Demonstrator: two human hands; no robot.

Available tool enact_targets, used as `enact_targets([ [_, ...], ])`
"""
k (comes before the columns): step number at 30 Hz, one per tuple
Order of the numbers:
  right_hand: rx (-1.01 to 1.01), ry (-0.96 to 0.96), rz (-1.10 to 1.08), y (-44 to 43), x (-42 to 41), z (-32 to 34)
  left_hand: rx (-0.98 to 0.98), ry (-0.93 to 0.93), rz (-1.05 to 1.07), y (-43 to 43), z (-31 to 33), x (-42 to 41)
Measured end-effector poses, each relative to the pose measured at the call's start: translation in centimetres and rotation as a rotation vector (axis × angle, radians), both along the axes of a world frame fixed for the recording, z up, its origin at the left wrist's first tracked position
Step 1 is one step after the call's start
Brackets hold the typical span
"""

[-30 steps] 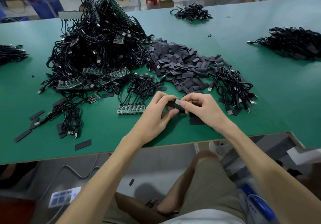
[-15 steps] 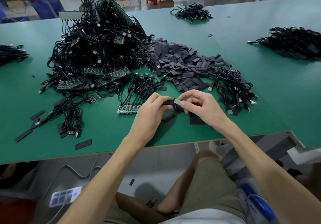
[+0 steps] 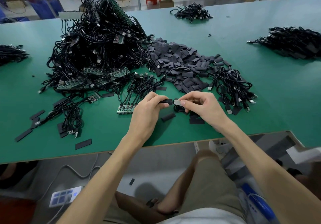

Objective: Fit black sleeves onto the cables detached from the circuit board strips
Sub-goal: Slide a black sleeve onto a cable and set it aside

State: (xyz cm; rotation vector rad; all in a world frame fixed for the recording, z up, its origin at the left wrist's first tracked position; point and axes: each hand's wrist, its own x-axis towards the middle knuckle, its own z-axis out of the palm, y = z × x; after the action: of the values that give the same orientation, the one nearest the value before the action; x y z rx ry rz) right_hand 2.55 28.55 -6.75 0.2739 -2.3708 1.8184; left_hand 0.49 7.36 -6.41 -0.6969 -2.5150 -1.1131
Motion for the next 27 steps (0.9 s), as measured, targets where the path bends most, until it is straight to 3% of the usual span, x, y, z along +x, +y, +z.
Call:
enact_targets([
  [9,-0.011,-0.022,-0.012,-0.02,0.10,0.14,0.002,0.060,-0.010,-0.17,-0.23,-0.02],
  [27,-0.045,-0.040,-0.002,0.13,-0.02,-0.16,-0.213,0.225,0.064,-0.16,0.13,0.40],
])
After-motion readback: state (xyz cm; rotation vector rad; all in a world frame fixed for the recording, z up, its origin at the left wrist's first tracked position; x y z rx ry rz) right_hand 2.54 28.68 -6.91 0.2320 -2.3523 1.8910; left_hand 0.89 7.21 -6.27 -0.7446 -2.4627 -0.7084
